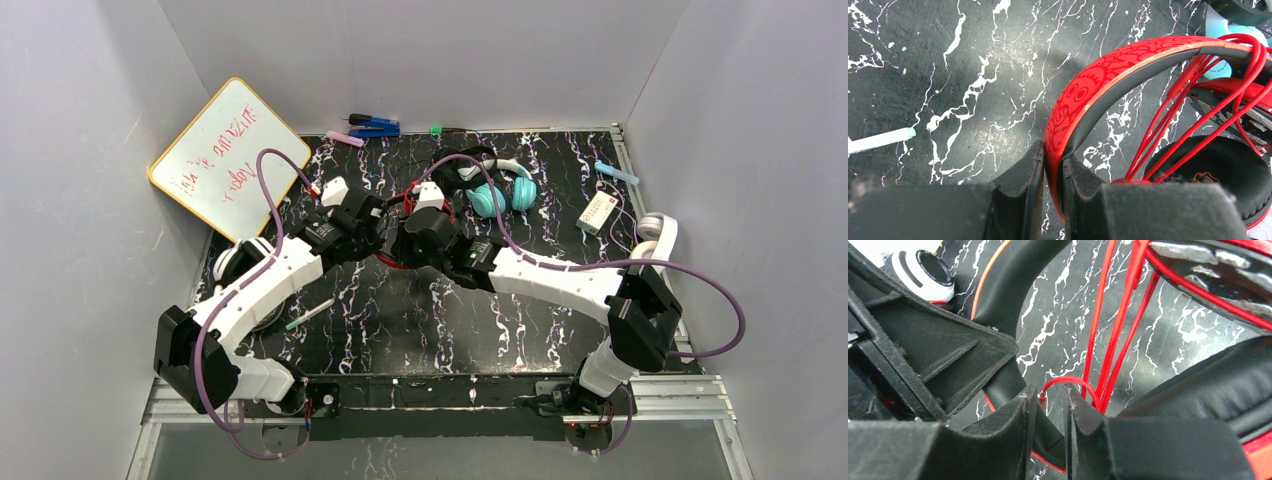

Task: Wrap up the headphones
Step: Wrap the headphones cable around the headphones, then place the headphones at the center of the board.

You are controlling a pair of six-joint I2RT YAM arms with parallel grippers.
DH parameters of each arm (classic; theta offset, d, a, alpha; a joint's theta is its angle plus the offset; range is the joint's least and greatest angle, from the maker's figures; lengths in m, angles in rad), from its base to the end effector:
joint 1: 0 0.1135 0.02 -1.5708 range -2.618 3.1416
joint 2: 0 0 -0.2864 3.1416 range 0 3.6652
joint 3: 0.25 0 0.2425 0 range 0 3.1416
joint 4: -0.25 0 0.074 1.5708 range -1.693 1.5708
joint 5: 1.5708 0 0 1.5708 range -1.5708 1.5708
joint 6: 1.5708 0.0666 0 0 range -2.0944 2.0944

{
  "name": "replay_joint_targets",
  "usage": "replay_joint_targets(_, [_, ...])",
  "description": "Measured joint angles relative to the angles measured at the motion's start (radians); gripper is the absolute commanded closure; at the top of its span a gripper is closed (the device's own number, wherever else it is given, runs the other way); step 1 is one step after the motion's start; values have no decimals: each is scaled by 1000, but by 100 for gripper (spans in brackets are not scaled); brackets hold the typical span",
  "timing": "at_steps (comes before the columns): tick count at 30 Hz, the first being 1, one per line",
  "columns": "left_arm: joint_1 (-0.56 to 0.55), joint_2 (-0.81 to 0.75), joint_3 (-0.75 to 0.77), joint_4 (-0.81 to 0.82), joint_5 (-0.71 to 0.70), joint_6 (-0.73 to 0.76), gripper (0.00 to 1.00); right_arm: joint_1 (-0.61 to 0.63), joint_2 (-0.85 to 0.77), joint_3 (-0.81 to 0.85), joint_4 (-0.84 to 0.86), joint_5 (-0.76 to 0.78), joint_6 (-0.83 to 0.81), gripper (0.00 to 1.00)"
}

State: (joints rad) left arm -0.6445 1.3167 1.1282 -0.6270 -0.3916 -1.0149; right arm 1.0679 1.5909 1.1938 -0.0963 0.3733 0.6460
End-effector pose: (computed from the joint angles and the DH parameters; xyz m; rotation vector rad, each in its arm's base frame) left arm 0.2415 -0.1497 0.3069 -0.6095 2.2573 -0.3700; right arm 0.2070 0.3260 0.2999 -0.2065 2.0881 0.6841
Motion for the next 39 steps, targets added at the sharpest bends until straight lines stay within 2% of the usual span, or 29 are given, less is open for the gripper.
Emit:
replay_joint_targets(3, [-1, 0, -1, -3, 0, 2, 100, -1, 0, 24, -43, -31, 23, 59])
replay_joint_targets(10, [-6, 2, -1, -2, -2, -10, 100, -1, 0, 93, -165, -56, 86, 60])
replay_joint_targets(19, [-6, 23, -2, 0, -9, -25, 100, -1, -39, 99, -246, -123, 137, 59])
replay_joint_targets(28, [-6, 23, -2, 20, -8, -26, 100, -15, -87, 99, -240, -195, 78, 62])
replay_joint_targets(39, [-6, 23, -10, 19, -9, -28, 100, -105, -98, 108, -237, -333, -27, 61])
